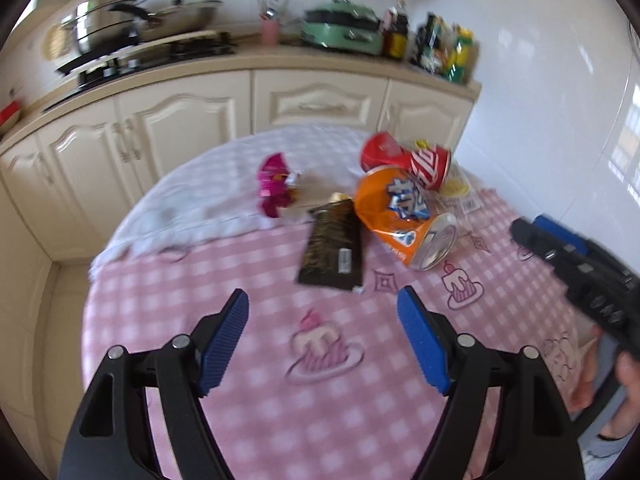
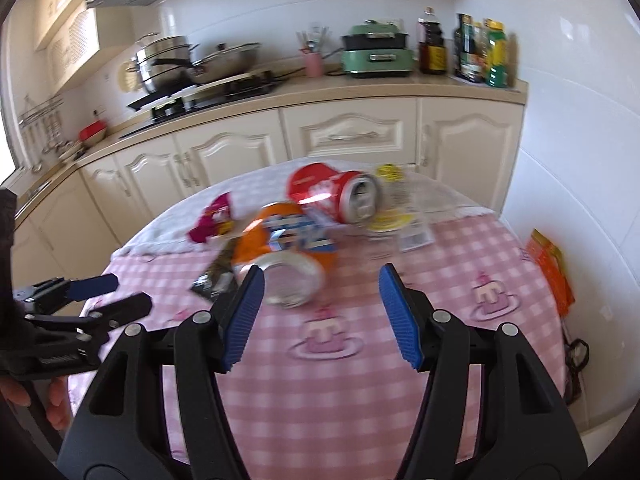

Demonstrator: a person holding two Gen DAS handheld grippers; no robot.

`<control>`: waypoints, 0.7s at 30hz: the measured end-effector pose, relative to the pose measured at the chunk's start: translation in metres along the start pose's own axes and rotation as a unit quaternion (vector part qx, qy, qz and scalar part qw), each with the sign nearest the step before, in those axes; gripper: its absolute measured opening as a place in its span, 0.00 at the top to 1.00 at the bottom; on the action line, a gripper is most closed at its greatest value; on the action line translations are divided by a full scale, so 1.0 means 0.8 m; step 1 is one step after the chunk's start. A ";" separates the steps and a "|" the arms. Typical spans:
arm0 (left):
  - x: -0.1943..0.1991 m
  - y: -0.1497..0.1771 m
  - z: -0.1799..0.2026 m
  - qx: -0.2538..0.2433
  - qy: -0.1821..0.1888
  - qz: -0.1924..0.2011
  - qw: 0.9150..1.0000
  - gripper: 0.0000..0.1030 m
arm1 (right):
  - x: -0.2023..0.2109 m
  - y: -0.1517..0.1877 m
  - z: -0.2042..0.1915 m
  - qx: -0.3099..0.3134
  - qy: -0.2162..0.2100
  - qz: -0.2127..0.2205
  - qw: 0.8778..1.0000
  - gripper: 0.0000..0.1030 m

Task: Collect trash
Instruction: 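Grasp the black snack packet with the left gripper while the right gripper grasps the clear plastic bag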

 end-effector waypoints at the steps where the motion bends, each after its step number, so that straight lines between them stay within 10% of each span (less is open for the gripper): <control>1: -0.018 -0.005 0.003 -0.005 -0.005 -0.011 1.000 0.27 | -0.003 -0.002 0.008 -0.003 0.004 -0.002 1.000 0.41; 14: -0.106 -0.020 -0.004 -0.038 -0.037 -0.076 0.996 0.28 | -0.094 -0.013 0.083 -0.028 0.044 -0.079 0.996 0.39; 21: -0.098 -0.021 -0.010 -0.051 -0.019 -0.064 0.996 0.63 | -0.147 -0.033 0.086 -0.028 0.037 -0.104 0.993 0.39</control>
Point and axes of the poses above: each gripper's, at about its wrist camera, not at the fingertips, and x roughly against the way its jaws point, z to its right, y to its underside, the point moved 6 cm from there along -x, roughly the way its jaws point, and after that the axes turned 6 degrees about y, right-handed, at the moved point
